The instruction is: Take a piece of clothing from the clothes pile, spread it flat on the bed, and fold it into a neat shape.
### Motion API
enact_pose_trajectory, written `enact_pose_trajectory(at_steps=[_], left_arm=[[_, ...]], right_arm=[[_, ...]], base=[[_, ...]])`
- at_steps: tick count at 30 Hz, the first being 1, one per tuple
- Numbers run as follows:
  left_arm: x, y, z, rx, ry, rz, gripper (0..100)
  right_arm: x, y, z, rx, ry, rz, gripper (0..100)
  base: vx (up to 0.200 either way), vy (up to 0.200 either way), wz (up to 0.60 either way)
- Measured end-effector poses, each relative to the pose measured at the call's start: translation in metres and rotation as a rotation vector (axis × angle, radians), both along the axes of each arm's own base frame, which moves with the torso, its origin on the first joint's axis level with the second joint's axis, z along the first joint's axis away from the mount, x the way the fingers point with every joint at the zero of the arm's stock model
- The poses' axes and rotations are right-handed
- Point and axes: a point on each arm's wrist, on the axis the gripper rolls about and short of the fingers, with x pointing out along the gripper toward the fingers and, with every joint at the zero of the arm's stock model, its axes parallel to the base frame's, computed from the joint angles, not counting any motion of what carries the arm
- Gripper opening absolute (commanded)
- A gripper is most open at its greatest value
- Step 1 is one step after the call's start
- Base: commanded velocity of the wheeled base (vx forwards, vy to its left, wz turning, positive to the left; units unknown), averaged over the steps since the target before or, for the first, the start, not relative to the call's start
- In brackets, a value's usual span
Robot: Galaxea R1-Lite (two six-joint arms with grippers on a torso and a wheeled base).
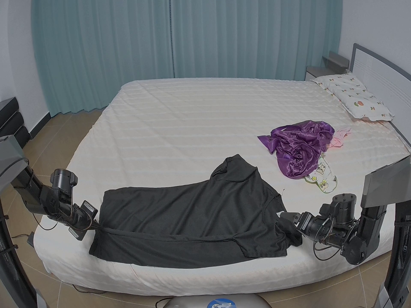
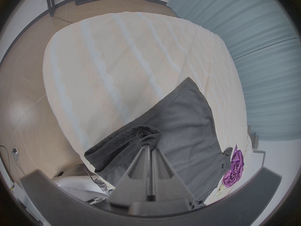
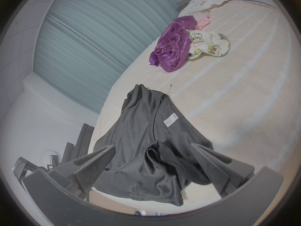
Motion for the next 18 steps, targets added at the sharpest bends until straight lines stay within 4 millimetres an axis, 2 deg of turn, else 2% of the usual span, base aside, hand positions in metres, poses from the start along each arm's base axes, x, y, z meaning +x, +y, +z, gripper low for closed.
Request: enact_pose_trajectory(at_steps=[6, 11, 18], left_arm=[[-0.001, 0.000, -0.001, -0.001, 0.004, -0.002, 0], [-0.001, 0.000, -0.001, -0.001, 0.004, -0.001, 0], [-0.001, 0.000, -0.001, -0.001, 0.006, -0.001, 0]], right_arm=[[0.021, 0.009, -0.005, -0.015, 0.061, 0.030, 100], [0.034, 0.016, -0.006, -0.010, 0.047, 0.054, 100], [0.041, 0.025, -0.014, -0.037, 0.078, 0.086, 100]], base=[[0.000, 0.000, 0.00], [0.000, 0.000, 0.00], [0.000, 0.000, 0.00]])
